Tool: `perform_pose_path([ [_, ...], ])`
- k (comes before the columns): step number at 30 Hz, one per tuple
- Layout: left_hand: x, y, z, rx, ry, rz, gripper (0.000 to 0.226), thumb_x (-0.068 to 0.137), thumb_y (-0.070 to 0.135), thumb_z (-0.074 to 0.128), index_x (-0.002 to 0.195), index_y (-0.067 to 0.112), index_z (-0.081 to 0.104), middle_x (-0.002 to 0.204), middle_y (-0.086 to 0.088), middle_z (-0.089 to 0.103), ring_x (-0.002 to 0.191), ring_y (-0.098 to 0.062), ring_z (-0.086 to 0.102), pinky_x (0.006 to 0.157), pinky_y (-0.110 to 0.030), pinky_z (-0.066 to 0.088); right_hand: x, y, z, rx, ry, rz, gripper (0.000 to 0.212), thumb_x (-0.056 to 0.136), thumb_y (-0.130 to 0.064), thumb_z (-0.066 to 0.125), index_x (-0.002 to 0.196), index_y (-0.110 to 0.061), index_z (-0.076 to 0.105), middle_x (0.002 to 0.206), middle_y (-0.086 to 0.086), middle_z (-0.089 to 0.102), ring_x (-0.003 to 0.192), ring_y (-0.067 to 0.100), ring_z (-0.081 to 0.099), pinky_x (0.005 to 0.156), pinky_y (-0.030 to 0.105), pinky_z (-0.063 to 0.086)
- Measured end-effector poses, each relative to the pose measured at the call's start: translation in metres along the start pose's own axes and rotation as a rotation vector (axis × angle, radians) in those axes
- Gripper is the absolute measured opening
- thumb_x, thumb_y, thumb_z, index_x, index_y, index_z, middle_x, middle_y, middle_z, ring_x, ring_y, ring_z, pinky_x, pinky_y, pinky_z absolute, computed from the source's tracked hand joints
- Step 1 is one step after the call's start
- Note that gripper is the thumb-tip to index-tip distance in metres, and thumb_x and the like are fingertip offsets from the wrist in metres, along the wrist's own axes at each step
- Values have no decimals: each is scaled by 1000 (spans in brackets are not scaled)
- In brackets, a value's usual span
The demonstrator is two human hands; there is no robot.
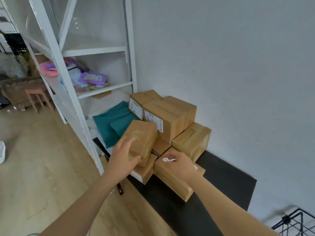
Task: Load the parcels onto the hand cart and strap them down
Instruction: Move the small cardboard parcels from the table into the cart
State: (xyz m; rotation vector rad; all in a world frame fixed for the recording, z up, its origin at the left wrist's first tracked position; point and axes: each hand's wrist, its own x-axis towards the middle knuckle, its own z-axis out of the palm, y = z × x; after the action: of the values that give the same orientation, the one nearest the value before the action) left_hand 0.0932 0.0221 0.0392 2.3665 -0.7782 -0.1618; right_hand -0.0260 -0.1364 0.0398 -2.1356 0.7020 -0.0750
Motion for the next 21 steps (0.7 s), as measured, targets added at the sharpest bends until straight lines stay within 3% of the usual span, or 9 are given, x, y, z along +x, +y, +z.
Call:
perform_pose_path([
  [3,33,-23,-6,-69,12,-76,75,85,34,65,147,23,25,154,-3,22,140,-20,23,116,-39,23,28,-14,12,19,-41,57,31,94,-18,53,124,-10,58,126,7,59,114,20,56,93,23,40],
  [5,52,-37,-10,-146,-21,-130,79,85,34,66,148,20,21,154,-4,23,140,-21,24,114,-40,25,41,-22,19,67,-43,96,32,94,-19,54,124,-10,57,124,7,60,107,16,56,85,19,40],
  [7,72,-48,-15,-245,-66,-206,79,87,33,65,149,19,18,154,-6,22,140,-23,26,112,-39,27,54,-29,27,142,-42,140,36,93,-21,55,128,-14,54,121,-1,59,96,6,51,80,16,38],
  [10,104,-66,-18,-395,-173,-338,76,89,38,61,149,20,17,154,-5,23,138,-25,31,107,-38,32,74,-38,40,254,5,238,40,91,-26,58,130,-19,50,99,-13,54,81,-2,47,63,10,37],
  [13,129,-79,-15,-479,-284,-392,75,90,42,58,149,18,18,152,-6,28,134,-26,36,104,-37,34,88,-50,50,283,48,320,50,90,-27,59,138,-21,43,127,-2,53,108,12,52,81,18,39],
  [15,144,-85,-14,-506,-319,-404,75,89,46,56,148,16,21,150,-6,33,133,-26,39,105,-39,35,98,-57,55,294,88,357,51,91,-25,57,139,-21,42,135,1,50,120,19,49,88,25,39],
  [19,161,-93,-8,-590,-450,-381,74,84,68,43,137,16,44,141,3,44,126,-20,44,105,-35,34,111,-62,68,352,143,444,59,89,-32,59,143,-22,37,139,1,48,124,22,48,101,33,41],
  [21,162,-92,-7,-631,-484,-379,56,96,54,31,134,16,48,127,8,46,127,-23,43,102,-32,32,114,-63,75,400,151,481,64,88,-38,60,144,-24,35,139,1,47,124,23,47,105,39,40],
])
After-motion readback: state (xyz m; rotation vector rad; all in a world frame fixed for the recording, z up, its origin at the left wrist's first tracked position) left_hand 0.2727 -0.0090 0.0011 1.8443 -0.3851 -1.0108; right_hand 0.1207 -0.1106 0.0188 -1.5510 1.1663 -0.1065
